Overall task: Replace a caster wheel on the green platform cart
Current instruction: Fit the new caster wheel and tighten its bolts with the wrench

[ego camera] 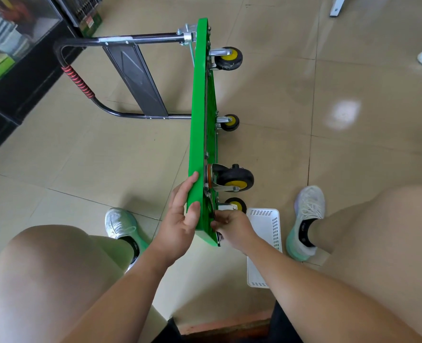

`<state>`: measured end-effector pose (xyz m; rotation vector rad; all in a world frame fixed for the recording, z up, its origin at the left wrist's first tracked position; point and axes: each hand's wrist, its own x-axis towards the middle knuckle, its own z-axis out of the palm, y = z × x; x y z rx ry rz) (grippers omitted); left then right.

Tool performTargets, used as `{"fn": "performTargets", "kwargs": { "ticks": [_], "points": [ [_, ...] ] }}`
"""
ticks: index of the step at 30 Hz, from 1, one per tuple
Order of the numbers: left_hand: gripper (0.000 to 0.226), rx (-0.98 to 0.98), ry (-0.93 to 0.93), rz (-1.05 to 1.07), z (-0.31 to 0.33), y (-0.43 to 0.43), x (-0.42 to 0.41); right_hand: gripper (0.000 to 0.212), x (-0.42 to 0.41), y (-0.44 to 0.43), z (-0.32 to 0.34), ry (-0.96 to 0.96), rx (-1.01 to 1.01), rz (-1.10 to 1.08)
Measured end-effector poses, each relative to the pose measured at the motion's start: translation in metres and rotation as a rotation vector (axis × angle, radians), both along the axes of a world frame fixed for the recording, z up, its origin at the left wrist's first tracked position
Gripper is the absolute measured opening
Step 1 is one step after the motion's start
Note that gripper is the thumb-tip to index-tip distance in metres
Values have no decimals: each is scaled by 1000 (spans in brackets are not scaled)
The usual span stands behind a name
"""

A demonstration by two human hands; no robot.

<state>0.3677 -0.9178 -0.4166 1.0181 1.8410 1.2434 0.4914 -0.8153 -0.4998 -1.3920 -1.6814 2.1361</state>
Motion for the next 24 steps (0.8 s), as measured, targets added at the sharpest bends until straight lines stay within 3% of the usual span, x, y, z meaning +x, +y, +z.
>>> {"fn": "performTargets", "kwargs": {
  "ticks": [24],
  "points": [
    [55,41,48,-70,-9,-1,-2,18,7,-12,23,-137,28,-41]
  ]
}}
